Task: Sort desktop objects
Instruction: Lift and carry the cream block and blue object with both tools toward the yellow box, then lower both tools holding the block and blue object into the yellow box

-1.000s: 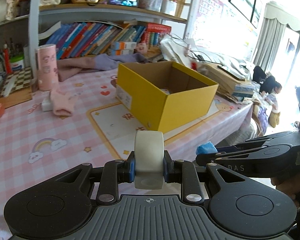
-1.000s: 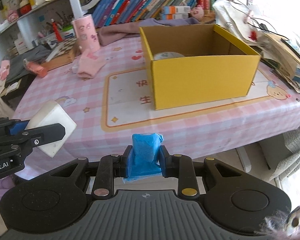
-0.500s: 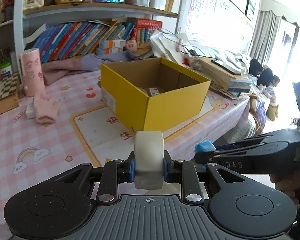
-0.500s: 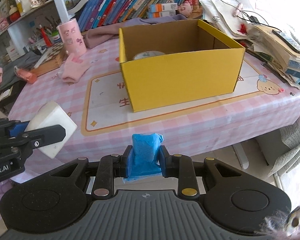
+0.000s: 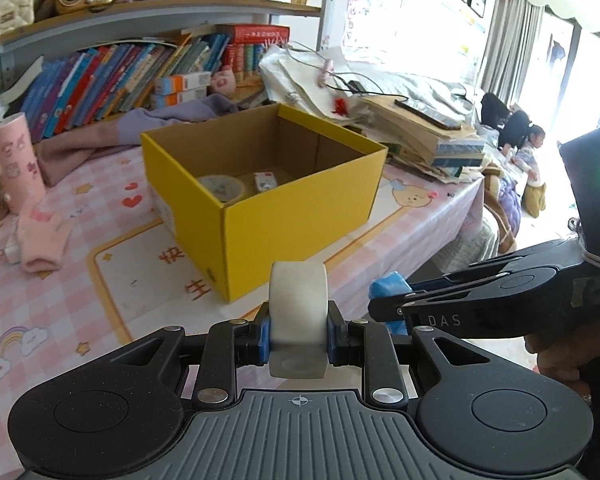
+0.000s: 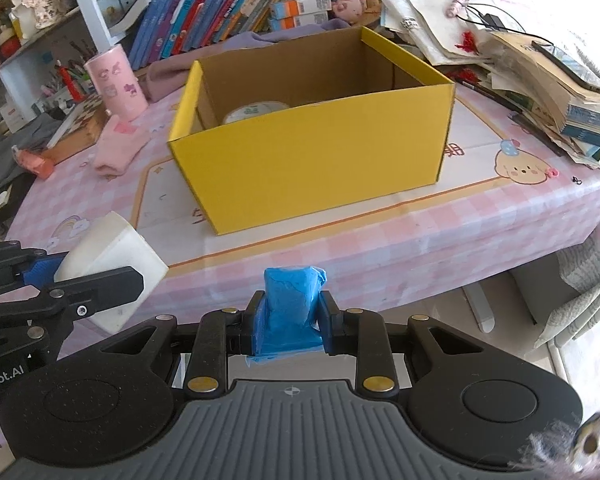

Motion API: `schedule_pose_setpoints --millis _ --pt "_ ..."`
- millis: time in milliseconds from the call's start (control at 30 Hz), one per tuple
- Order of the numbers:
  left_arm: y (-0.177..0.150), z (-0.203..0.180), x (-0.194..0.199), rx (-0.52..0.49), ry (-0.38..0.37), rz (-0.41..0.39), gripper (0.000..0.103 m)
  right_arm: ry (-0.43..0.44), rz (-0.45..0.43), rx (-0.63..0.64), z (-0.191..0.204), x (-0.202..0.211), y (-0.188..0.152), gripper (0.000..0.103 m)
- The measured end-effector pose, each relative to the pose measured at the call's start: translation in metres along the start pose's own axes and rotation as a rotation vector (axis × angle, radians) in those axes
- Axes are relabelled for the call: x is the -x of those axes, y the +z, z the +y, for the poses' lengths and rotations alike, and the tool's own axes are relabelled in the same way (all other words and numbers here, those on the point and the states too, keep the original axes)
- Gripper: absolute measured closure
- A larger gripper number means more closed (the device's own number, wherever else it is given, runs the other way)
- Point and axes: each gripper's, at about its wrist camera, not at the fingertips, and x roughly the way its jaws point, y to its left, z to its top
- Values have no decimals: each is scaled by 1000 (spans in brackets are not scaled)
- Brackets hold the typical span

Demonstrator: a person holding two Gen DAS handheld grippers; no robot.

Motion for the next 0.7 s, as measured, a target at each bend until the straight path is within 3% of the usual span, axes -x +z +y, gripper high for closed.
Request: schedule_pose_setpoints --millis 433,700 --pt "36 -29 -36 -1 -34 -19 79 -2 -31 -4 -50 -4 25 79" --pt "71 -34 -45 32 27 -136 79 30 -96 24 -76 -11 60 79"
